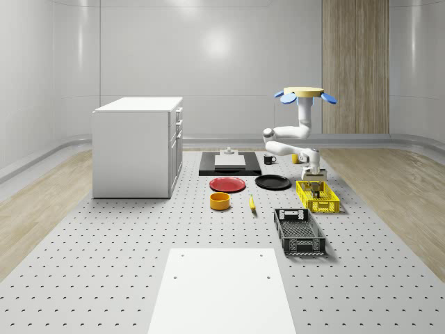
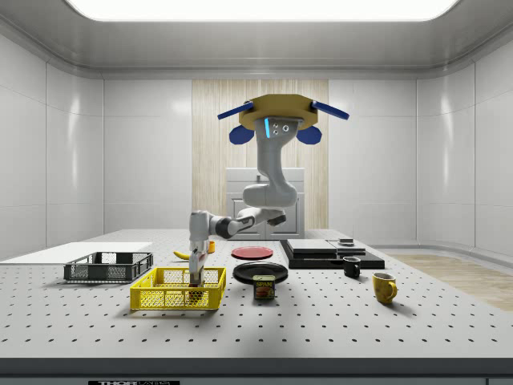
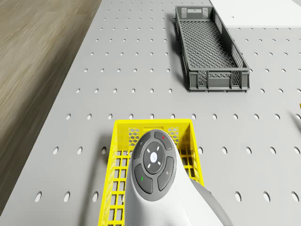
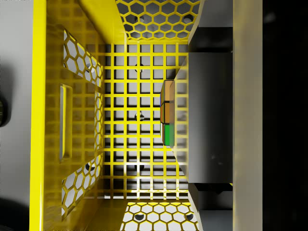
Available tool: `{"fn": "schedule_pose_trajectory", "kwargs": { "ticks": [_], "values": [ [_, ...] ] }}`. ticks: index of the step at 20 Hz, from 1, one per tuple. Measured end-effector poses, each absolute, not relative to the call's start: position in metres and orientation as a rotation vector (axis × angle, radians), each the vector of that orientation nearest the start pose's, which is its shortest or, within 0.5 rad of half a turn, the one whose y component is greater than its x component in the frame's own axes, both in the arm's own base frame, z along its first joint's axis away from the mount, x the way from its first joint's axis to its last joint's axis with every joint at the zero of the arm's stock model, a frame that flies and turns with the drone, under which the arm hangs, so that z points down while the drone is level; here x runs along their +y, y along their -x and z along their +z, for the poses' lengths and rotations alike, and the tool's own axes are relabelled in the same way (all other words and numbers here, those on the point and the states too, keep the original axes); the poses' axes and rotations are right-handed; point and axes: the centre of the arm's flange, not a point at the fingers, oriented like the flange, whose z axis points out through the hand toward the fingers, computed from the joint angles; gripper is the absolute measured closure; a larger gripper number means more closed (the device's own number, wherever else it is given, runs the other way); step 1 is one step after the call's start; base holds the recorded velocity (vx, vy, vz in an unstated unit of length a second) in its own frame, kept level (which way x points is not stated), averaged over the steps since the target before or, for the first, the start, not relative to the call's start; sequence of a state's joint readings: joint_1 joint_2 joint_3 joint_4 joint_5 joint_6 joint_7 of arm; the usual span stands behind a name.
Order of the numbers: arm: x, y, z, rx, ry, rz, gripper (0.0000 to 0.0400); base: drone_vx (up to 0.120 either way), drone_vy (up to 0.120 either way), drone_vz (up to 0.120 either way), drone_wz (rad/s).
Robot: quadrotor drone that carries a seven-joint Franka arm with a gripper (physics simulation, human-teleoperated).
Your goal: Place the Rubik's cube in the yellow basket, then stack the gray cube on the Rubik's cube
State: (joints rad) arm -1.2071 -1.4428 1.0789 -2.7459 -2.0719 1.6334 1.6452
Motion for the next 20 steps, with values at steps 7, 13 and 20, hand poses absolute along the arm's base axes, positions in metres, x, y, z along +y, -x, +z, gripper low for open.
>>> {"fn": "schedule_pose_trajectory", "kwargs": {
  "ticks": [7,13,20],
  "values": [
    [0.006,-0.319,0.562,-0.002,-0.001,0.786,0.0010,0.000,0.000,0.000,0.000],
    [0.006,-0.319,0.555,-0.002,-0.001,0.786,0.0002,0.000,0.000,0.000,0.000],
    [0.006,-0.319,0.553,-0.002,-0.001,0.786,0.0000,0.000,0.000,0.000,0.000]
  ]
}}
